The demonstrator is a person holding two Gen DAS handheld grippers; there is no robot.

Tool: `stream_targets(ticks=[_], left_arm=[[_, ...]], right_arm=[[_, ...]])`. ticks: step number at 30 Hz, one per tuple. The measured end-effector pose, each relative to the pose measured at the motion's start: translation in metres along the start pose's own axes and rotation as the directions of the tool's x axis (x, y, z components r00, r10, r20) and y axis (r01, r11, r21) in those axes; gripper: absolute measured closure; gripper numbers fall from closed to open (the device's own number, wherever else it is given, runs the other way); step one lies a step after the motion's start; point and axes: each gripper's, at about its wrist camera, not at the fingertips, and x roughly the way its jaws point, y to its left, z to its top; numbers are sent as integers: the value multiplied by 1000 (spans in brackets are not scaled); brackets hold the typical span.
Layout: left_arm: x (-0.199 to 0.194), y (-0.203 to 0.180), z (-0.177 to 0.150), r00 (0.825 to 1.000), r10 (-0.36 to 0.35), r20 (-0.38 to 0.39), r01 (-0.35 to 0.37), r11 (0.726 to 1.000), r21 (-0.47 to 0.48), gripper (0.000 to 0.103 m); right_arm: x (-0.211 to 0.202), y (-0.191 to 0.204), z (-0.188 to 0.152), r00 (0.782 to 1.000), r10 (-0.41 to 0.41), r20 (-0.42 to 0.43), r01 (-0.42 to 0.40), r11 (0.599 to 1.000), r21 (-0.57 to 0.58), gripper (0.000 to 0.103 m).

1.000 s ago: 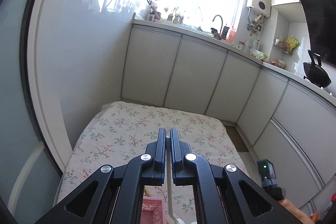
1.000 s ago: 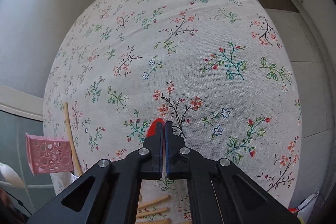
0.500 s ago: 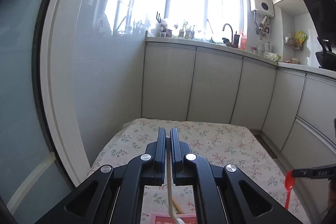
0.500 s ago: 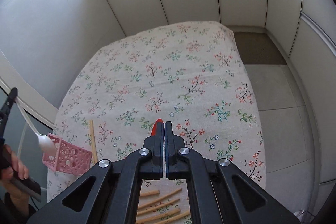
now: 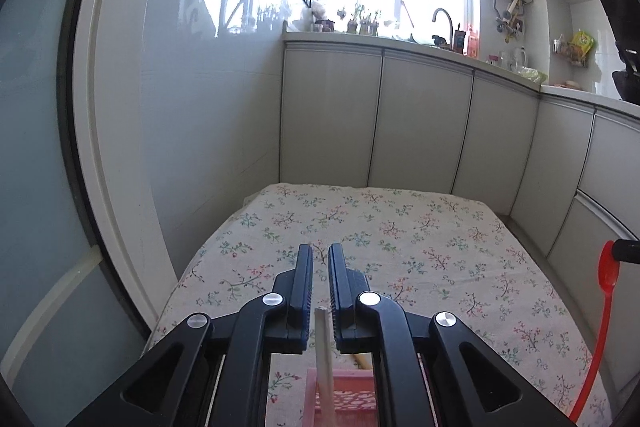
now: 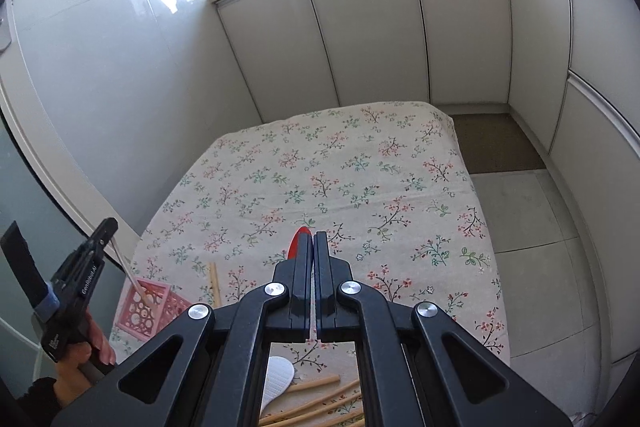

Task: Organize utensils
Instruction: 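Lower the white spoon into the pink basket while the right tool lowers the red spoon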

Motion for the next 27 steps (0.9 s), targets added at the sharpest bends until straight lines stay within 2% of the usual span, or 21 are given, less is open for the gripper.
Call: stream_targets(ticks=[2,4,6,8,10,13,16,19,23,27], left_arm=[[-5,3,3,1000,-10,-21,10,1000,-6,76],[-15,6,9,999,-17,-29,17,1000,-17,58],[-26,9,16,998,-21,-51,20,999,-29,47],[-37,13,22,997,-20,-76,17,999,-39,41],[-46,20,27,991,-14,-130,6,998,-58,31],[-59,34,29,981,9,-192,-30,994,-108,24],[-69,47,25,963,113,-244,-146,982,-120,22],[-68,62,16,938,174,-301,-216,969,-115,21],[-61,80,11,916,177,-360,-241,960,-141,21],[-54,91,4,898,176,-403,-256,954,-153,21]], right_arm=[[-8,8,1,1000,-4,31,4,1000,-2,103],[-15,17,3,998,-15,66,15,1000,-5,103],[-23,27,7,994,-19,107,20,1000,-6,103],[-30,39,9,988,-19,151,21,1000,-11,103],[-36,53,12,980,-21,200,25,1000,-19,103],[-40,76,13,965,-11,262,20,999,-32,103],[-38,103,14,946,-3,323,22,998,-57,103],[-27,133,8,931,-1,366,43,993,-106,103],[4,171,-8,924,-24,382,114,970,-216,103],[36,198,-26,918,-51,394,194,923,-333,103]])
